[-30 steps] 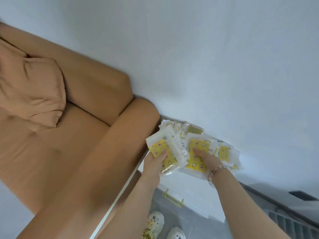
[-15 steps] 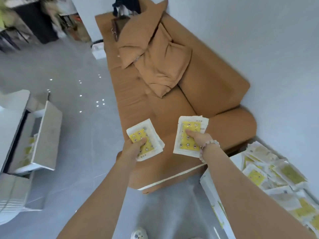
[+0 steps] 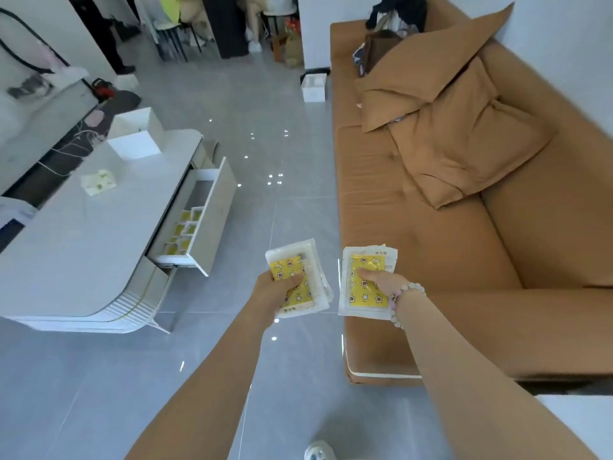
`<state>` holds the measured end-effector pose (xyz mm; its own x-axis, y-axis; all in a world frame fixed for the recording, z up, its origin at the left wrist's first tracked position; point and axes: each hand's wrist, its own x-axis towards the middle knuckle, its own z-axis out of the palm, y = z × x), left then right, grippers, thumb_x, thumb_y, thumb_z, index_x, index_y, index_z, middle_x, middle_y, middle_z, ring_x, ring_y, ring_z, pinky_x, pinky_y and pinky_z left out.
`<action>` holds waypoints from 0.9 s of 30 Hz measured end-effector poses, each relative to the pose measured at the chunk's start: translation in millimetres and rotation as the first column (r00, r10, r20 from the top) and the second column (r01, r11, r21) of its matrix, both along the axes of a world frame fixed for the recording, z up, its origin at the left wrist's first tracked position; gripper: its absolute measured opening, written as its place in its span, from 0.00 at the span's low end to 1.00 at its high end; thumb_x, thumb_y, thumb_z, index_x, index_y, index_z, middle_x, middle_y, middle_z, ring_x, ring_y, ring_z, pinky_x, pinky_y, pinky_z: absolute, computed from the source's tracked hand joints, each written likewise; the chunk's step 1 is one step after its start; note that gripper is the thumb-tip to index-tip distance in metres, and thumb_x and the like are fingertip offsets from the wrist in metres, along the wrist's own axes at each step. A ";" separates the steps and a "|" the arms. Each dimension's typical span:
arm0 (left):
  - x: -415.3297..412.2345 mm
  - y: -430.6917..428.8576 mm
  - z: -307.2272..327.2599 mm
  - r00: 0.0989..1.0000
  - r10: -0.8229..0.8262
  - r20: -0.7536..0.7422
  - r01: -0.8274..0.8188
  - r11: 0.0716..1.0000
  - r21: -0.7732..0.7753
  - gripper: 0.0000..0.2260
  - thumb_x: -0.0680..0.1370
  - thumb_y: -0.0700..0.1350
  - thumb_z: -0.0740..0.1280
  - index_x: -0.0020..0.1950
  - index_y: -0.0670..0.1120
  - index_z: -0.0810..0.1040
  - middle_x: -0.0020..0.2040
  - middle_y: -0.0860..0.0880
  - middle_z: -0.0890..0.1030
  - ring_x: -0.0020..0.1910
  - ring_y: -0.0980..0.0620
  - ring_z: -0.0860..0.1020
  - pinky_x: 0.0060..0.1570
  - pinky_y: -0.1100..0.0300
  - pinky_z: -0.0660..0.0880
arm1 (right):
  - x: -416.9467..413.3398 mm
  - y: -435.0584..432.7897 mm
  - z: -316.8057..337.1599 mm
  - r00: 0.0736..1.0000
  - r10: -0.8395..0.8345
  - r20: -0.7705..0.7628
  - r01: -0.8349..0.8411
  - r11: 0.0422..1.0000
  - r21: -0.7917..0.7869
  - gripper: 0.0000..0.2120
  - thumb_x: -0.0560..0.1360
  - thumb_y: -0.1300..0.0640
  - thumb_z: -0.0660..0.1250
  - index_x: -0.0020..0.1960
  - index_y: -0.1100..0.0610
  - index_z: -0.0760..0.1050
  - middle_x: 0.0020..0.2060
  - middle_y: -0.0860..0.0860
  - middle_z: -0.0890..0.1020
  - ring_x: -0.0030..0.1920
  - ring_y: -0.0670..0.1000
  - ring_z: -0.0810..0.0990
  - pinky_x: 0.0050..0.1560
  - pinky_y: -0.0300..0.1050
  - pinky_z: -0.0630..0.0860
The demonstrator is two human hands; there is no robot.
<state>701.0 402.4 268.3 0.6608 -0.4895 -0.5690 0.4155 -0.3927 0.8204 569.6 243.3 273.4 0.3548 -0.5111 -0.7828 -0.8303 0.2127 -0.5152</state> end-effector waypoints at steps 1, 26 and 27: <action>14.6 12.7 -0.5 1.000 0.012 -0.002 -0.012 1.000 0.012 0.04 0.75 0.37 0.69 0.45 0.46 0.78 0.42 0.49 0.82 0.38 0.52 0.80 0.35 0.60 0.76 | 20.4 11.9 -0.3 0.998 0.053 -0.021 -0.053 0.999 0.000 0.35 0.76 0.35 0.57 0.73 0.58 0.62 0.66 0.56 0.72 0.47 0.52 0.78 0.32 0.39 0.70; 216.0 105.1 -23.8 0.894 0.442 -0.071 -0.433 0.894 0.111 0.04 0.75 0.39 0.70 0.48 0.44 0.77 0.41 0.49 0.80 0.38 0.52 0.79 0.35 0.59 0.76 | 304.4 75.8 -26.7 0.921 0.372 0.111 -0.381 0.922 0.067 0.25 0.75 0.42 0.65 0.65 0.56 0.72 0.60 0.52 0.77 0.60 0.52 0.77 0.59 0.45 0.72; 227.2 100.0 -24.1 0.889 0.452 -0.070 -0.442 0.888 0.124 0.05 0.75 0.38 0.70 0.48 0.44 0.77 0.42 0.48 0.80 0.39 0.51 0.79 0.37 0.59 0.76 | 315.4 68.6 -25.4 0.926 0.362 0.107 -0.370 0.926 0.073 0.25 0.74 0.41 0.66 0.65 0.56 0.73 0.58 0.52 0.78 0.57 0.52 0.78 0.54 0.43 0.74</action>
<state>928.2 502.4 244.2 0.7370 -0.0910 -0.6698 0.6398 -0.2257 0.7346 885.0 311.9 248.0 0.5749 -0.2611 -0.7755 -0.8101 -0.0481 -0.5843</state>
